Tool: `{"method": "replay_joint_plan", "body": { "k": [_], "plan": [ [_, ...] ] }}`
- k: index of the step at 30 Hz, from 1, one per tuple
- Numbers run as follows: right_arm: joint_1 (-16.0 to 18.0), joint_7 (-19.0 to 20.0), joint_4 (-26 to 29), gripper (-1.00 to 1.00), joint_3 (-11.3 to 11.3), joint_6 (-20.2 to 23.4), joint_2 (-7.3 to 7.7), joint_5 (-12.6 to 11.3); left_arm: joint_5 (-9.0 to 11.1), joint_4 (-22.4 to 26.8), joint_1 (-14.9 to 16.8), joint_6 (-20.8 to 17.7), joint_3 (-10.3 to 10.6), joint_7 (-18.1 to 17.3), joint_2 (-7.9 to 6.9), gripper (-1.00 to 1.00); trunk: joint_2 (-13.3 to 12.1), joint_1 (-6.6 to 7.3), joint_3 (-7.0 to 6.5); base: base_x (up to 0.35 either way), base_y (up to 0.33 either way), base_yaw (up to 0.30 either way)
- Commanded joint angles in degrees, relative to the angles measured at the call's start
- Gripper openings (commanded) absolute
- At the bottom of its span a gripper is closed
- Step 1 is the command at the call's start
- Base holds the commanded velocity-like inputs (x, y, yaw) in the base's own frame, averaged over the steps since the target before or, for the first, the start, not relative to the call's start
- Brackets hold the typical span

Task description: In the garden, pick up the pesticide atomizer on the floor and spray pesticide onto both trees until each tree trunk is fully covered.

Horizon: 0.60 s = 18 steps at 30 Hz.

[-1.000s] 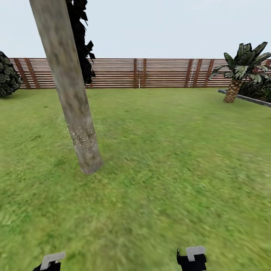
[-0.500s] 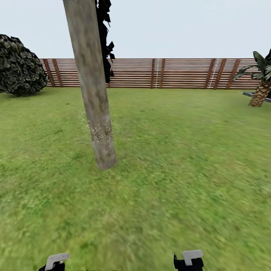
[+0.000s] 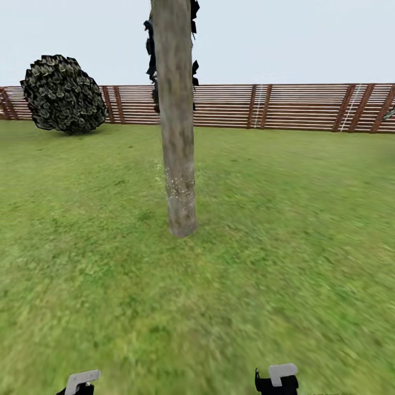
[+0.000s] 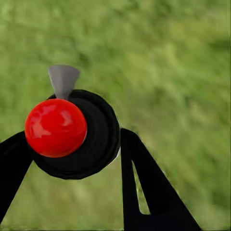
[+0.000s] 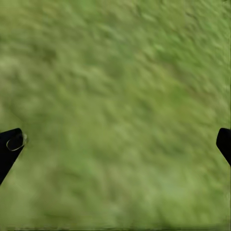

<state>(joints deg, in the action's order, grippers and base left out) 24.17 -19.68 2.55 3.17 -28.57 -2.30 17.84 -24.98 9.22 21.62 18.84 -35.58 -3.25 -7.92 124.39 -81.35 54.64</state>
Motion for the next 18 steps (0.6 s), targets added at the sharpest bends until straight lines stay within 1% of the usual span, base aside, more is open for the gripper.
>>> {"method": "replay_joint_plan", "body": {
  "k": [1, 10, 18],
  "plan": [
    [0.0, 0.0, 0.0, 1.0, -0.01, 0.0, 0.0, 0.0, 0.01, -0.01, 0.0, -0.01, -0.01, 0.0, -0.01, -1.0, 0.0, 0.0, 0.03, -0.266, 0.229, 0.283],
    [0.0, -0.01, 0.0, 1.0, -0.01, 0.0, 0.01, 0.04, 0.01, -0.08, 0.0, -0.03, 0.07, 0.02, 0.09, -1.0, 0.0, 0.0, 0.32, -0.253, 0.217, 0.283],
    [0.0, -0.01, 0.0, 1.0, -0.06, 0.0, -0.01, 0.05, 0.01, -0.08, 0.0, -0.03, 0.01, 0.07, 0.1, -1.0, 0.0, 0.0, 0.55, -0.023, 0.02, 0.283]
  ]
}}
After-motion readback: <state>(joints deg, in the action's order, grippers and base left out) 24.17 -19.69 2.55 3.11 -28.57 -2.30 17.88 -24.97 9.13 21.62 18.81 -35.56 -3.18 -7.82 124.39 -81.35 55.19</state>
